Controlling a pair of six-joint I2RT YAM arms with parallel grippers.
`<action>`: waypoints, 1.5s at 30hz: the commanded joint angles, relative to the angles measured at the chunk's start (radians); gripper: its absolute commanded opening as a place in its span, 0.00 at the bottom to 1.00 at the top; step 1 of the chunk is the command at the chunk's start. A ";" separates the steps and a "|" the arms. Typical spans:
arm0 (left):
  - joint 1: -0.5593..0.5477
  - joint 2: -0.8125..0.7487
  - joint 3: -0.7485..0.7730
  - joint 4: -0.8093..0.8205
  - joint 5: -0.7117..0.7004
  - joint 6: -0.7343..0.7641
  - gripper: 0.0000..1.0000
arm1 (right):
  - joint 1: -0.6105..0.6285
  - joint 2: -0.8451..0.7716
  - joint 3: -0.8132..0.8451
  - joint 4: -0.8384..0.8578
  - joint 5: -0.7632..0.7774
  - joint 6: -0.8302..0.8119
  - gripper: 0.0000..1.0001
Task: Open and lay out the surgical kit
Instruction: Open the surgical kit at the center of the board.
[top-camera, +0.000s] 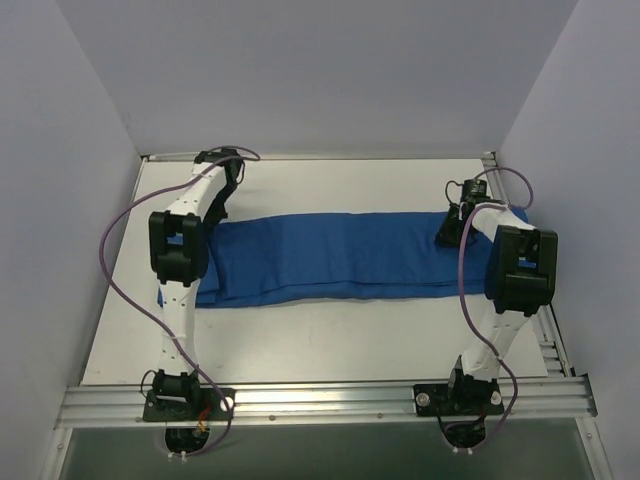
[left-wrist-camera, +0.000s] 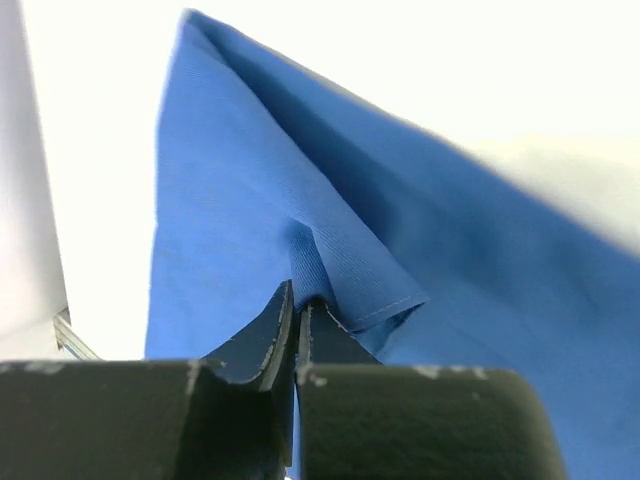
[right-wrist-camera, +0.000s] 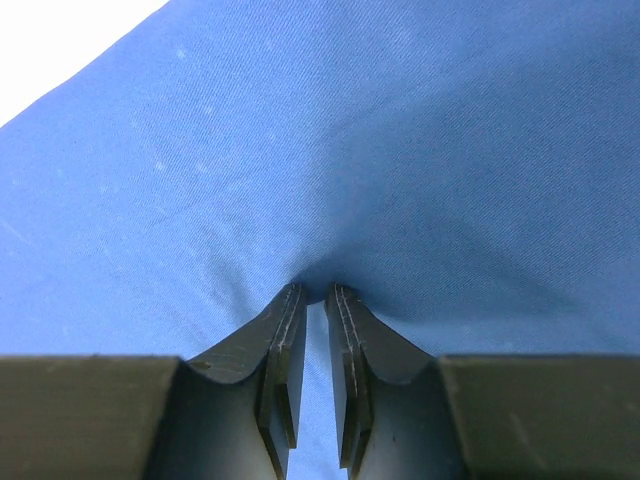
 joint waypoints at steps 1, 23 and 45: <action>0.072 -0.016 0.104 -0.188 -0.173 -0.067 0.02 | 0.017 0.105 -0.032 -0.079 0.059 -0.004 0.17; 0.255 -0.292 0.089 -0.337 -0.221 -0.159 0.67 | 0.124 0.084 0.020 -0.061 -0.015 0.040 0.16; 0.112 0.057 -0.020 -0.107 0.161 -0.063 0.02 | -0.075 0.059 -0.080 -0.081 0.090 -0.014 0.14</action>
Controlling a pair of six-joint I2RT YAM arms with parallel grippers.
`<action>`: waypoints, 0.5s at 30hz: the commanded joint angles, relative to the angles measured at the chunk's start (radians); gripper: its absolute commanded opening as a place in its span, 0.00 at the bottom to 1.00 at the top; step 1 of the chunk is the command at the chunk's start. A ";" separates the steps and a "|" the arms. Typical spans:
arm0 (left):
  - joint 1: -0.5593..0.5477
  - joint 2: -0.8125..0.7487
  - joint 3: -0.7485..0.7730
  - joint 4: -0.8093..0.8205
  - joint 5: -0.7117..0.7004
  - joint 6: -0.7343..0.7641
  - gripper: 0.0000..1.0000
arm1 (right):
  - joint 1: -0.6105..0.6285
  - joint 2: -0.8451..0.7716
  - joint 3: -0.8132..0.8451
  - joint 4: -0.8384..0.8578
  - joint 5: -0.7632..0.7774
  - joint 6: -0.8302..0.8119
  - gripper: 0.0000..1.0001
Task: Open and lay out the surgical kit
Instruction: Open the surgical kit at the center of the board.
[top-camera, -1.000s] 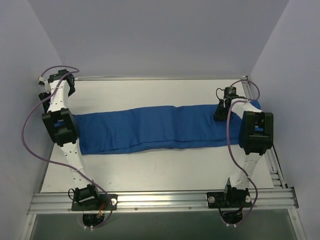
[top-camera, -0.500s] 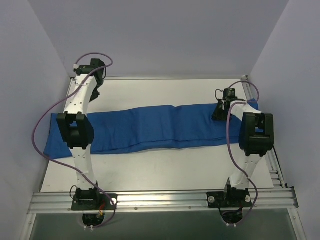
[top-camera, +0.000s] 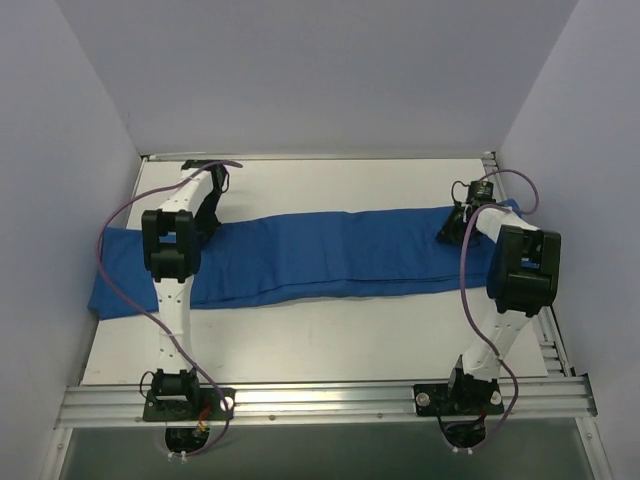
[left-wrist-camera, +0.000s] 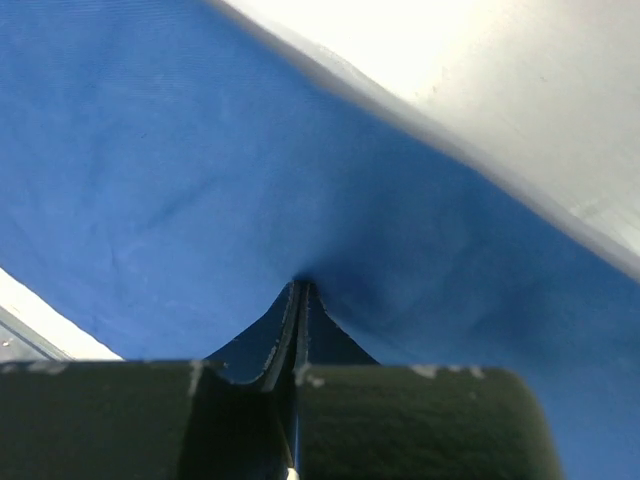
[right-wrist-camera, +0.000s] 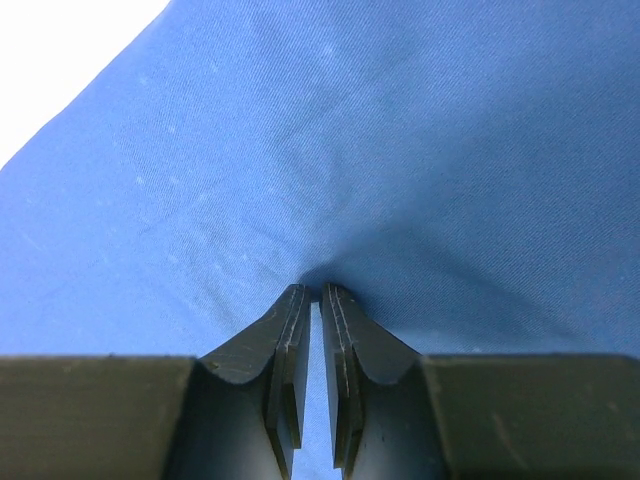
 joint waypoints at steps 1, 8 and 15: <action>0.012 0.056 0.015 -0.077 0.021 0.025 0.02 | -0.039 0.058 -0.056 -0.166 0.153 -0.047 0.14; 0.014 0.198 0.198 -0.083 0.029 0.066 0.02 | -0.082 0.111 -0.017 -0.189 0.172 -0.068 0.14; 0.026 0.338 0.475 -0.143 0.060 0.103 0.02 | -0.087 0.171 0.062 -0.219 0.180 -0.071 0.14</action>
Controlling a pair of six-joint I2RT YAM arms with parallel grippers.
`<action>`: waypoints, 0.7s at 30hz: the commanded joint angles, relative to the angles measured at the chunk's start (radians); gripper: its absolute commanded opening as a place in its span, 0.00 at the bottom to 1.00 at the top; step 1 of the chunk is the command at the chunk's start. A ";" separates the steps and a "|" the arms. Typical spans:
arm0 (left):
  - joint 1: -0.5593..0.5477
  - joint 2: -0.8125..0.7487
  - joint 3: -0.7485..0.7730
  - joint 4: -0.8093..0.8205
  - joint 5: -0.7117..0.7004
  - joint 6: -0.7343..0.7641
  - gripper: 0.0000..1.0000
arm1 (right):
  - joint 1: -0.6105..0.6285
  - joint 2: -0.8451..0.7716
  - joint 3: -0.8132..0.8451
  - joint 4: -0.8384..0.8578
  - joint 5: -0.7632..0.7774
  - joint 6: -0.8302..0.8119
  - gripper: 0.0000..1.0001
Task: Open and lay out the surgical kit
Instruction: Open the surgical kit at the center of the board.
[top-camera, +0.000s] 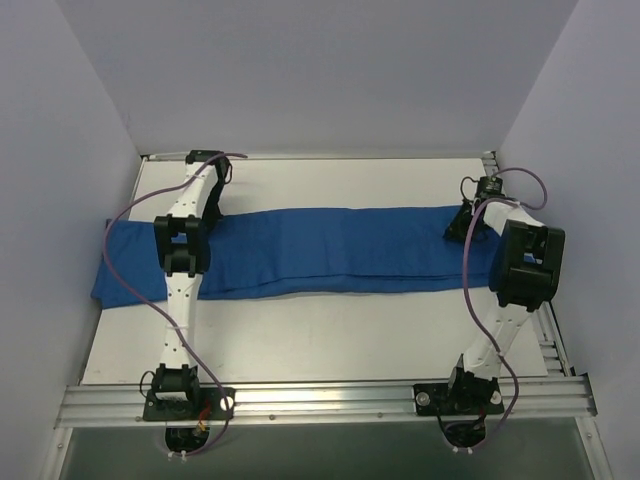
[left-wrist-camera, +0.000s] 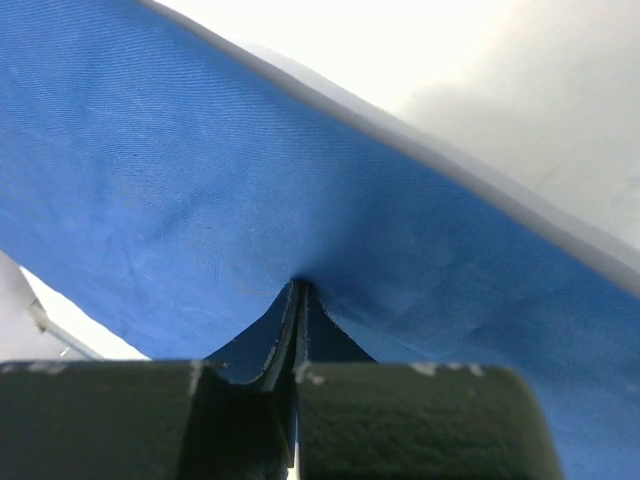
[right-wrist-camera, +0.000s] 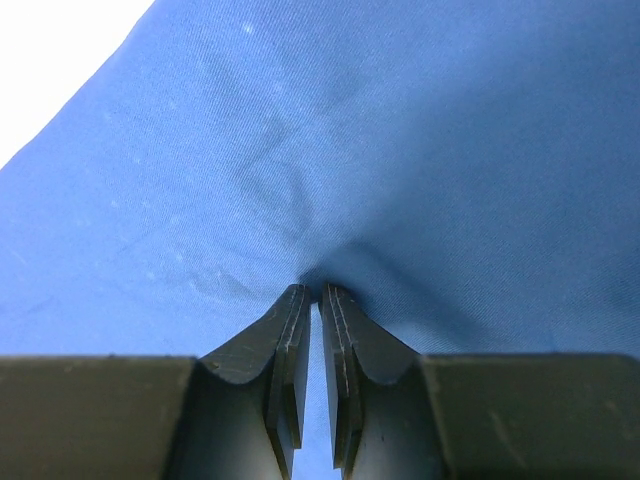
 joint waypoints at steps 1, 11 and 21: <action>0.032 0.075 0.041 0.084 0.065 -0.007 0.02 | -0.037 0.124 -0.015 -0.143 0.186 -0.062 0.14; 0.058 0.095 0.116 0.206 0.279 0.007 0.02 | -0.032 0.215 0.081 -0.166 0.171 -0.051 0.14; 0.068 0.141 0.153 0.284 0.433 -0.025 0.02 | -0.029 0.319 0.230 -0.223 0.197 -0.061 0.14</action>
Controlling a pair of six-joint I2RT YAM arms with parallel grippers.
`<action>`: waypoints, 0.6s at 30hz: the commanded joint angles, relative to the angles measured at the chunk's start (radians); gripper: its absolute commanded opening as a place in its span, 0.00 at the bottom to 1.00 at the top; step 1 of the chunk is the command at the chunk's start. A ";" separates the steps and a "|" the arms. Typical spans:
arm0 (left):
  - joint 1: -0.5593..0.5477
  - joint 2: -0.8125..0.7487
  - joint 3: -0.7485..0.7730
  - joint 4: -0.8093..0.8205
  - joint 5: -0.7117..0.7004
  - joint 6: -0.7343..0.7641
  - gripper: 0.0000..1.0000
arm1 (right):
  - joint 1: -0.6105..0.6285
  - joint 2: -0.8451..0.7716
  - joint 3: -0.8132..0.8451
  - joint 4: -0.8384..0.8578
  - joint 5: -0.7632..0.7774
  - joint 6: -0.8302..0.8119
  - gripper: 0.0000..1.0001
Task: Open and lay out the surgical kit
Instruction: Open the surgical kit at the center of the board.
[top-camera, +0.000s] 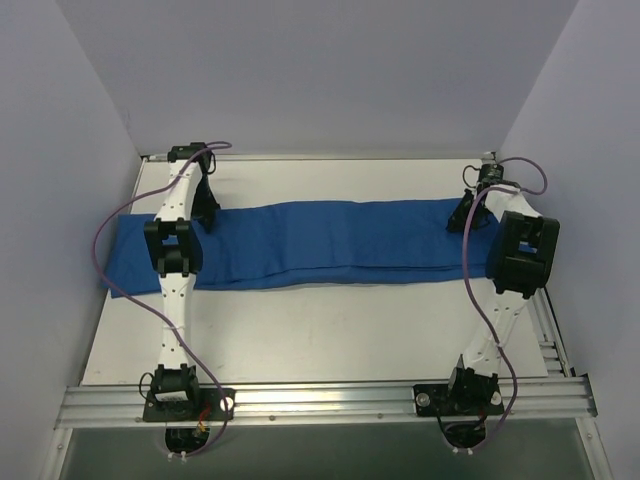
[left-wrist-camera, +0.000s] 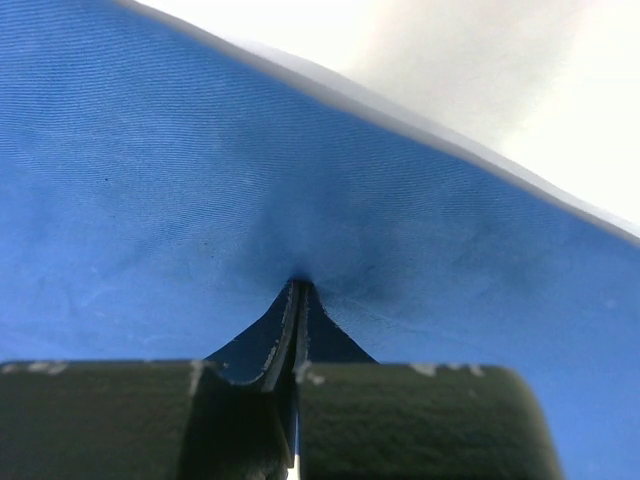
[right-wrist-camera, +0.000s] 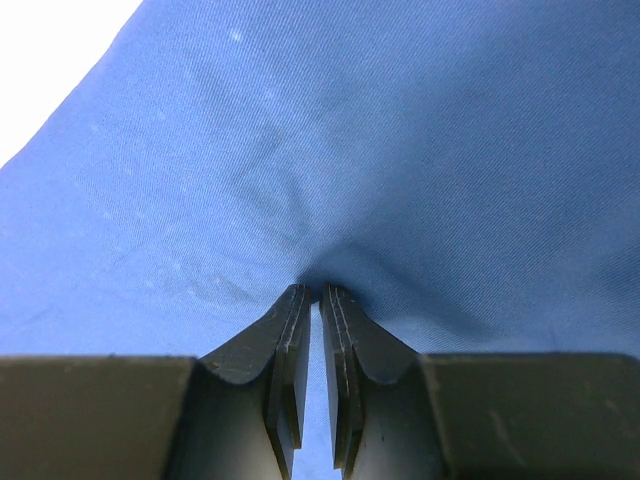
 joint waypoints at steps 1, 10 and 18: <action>0.007 0.105 0.016 0.259 0.153 -0.050 0.02 | -0.021 0.157 -0.034 -0.057 0.188 -0.056 0.14; 0.078 0.137 0.051 0.296 0.221 -0.091 0.02 | -0.016 0.178 -0.003 -0.075 0.192 -0.063 0.14; 0.084 -0.016 -0.077 0.303 0.192 -0.111 0.03 | 0.004 0.149 0.020 -0.063 0.175 -0.088 0.17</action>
